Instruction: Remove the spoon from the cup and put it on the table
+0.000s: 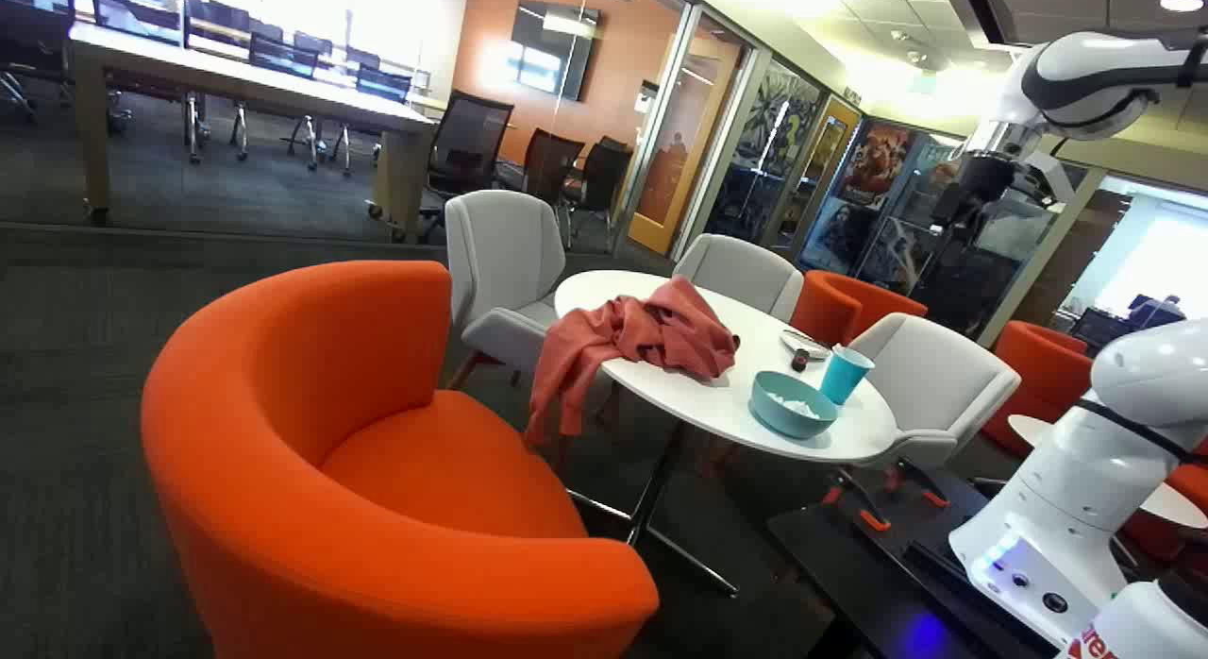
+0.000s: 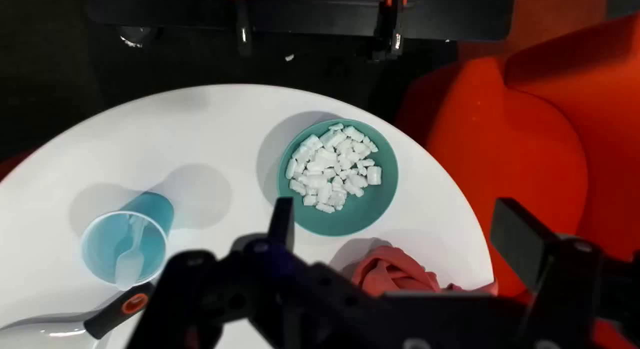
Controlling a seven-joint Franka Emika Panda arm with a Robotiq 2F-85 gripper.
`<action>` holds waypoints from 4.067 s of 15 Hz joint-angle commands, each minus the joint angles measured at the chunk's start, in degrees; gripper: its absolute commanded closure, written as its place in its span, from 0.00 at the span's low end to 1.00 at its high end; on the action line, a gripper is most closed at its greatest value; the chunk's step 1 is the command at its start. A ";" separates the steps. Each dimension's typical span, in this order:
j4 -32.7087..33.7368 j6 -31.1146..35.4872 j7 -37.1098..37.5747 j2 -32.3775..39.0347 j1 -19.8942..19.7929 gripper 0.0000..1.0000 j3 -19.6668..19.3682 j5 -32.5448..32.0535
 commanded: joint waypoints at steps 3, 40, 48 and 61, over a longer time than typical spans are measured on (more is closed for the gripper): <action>0.13 -0.13 -0.58 0.18 -1.15 0.00 0.87 0.52; -1.28 49.75 -26.84 36.63 -9.42 0.00 -12.36 4.47; -0.68 50.44 -24.24 40.06 -12.26 0.00 -9.44 2.96; -4.56 63.06 -23.78 42.90 -14.10 0.31 -6.21 5.35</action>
